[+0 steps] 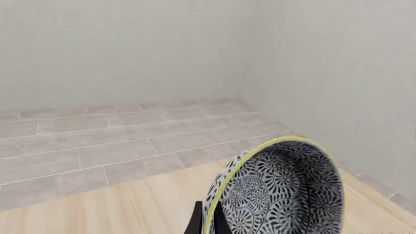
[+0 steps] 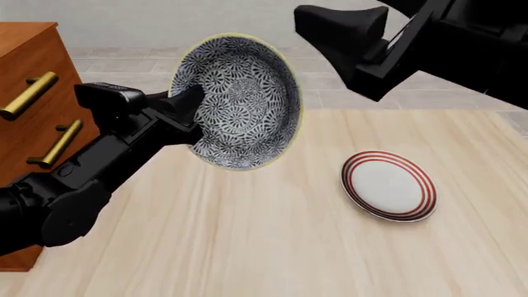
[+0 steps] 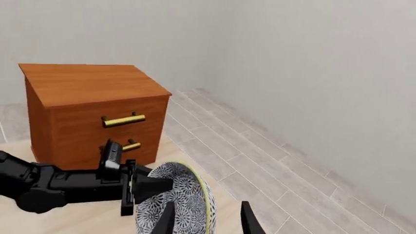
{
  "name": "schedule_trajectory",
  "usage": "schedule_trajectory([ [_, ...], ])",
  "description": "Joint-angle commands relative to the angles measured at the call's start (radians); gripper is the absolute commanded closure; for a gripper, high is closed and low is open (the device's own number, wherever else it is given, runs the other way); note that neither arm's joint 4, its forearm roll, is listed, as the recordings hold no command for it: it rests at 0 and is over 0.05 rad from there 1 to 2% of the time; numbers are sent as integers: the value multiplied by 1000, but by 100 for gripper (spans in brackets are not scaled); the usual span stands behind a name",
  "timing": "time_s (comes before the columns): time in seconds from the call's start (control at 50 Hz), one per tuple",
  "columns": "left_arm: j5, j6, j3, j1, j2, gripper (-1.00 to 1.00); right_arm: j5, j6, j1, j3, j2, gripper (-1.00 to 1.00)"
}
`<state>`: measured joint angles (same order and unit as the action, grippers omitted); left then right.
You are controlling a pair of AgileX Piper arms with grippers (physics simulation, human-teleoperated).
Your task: Put the bowl on top of the cabinet.
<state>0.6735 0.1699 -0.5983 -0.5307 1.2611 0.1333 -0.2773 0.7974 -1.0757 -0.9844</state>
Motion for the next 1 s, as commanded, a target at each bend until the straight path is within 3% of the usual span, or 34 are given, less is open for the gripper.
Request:
schedule_trajectory([
  [0.02,-58,-16,-37,-12,-16,100,-29,-8,-14,29,47,-100],
  [0.14,-145,23,-77,8,-21,100,-22,8,-36,21,82,-100],
  [0.34,-307,-1,-163,5,-37,100,-21,10,-41,-2,92,-100],
  [0.4,-321,93,-159,19,-53,100,-14,14,-51,-15,104,-100],
  [0.46,-362,43,-185,10,-46,100,-10,19,-57,-19,108,-100],
  [0.76,-532,87,-274,3,-20,100,7,65,-84,-34,113,-100],
  [0.82,-570,57,-297,6,-15,100,8,66,-80,-36,115,-100],
  [0.84,-567,80,-289,22,-30,100,9,71,-80,-38,114,-100],
  [1.0,-620,67,-319,33,-48,100,24,87,-86,-48,123,-100],
])
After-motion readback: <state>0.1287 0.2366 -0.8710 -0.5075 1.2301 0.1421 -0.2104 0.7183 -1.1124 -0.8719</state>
